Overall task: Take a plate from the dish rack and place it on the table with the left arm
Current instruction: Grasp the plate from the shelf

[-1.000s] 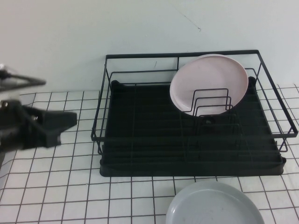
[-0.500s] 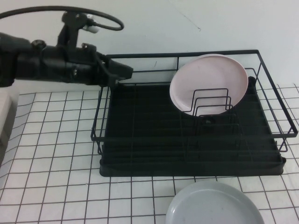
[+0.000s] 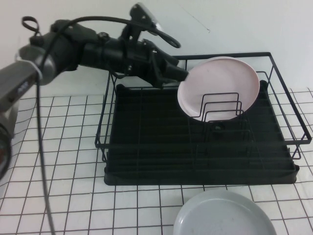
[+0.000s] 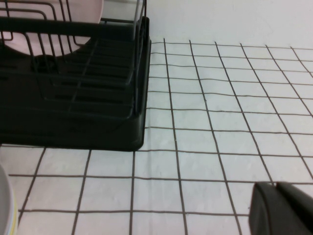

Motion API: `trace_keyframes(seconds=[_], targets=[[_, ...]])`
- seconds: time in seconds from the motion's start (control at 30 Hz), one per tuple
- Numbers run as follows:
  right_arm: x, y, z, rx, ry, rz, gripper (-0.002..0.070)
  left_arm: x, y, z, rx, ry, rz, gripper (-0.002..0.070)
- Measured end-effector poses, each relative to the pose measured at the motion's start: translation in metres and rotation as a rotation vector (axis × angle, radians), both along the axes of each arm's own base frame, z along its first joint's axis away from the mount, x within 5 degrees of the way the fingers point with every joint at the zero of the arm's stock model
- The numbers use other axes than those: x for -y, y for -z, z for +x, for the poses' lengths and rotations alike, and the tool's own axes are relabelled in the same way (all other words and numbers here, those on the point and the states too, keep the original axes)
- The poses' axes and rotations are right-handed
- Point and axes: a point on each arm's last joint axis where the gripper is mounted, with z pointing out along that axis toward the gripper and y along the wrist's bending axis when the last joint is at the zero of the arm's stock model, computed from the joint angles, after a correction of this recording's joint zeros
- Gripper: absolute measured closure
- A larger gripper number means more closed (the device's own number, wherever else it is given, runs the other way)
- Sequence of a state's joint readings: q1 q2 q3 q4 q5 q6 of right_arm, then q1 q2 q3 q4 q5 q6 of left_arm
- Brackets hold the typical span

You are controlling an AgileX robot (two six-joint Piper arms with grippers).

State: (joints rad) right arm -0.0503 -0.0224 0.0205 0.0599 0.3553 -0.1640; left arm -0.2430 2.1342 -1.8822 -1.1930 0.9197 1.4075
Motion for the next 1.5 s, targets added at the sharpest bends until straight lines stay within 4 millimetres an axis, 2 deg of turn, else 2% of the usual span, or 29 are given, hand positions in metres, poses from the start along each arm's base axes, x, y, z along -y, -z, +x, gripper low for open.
trace_keyframes(seconds=[0.07,0.13,0.53,1.07,1.5], targets=[[0.000,0.000,0.000,0.000,0.000,0.000,0.0678,0.007,0.006,0.005,0.006,0.017,0.003,0.0231],[0.000,0.000,0.000,0.000,0.000,0.000,0.0678,0.011,0.011,0.010,0.017,0.027,0.008,0.0205],[0.000,0.000,0.000,0.000,0.000,0.000,0.0678,0.013,0.033,0.030,0.035,-0.038,0.030,0.0225],[0.000,0.000,0.000,0.000,0.000,0.000,0.0678,0.016,0.056,0.042,0.001,-0.100,0.004,0.0226],[0.000,0.000,0.000,0.000,0.000,0.000,0.0678,0.019,0.060,0.044,0.020,-0.111,0.001,0.0228]])
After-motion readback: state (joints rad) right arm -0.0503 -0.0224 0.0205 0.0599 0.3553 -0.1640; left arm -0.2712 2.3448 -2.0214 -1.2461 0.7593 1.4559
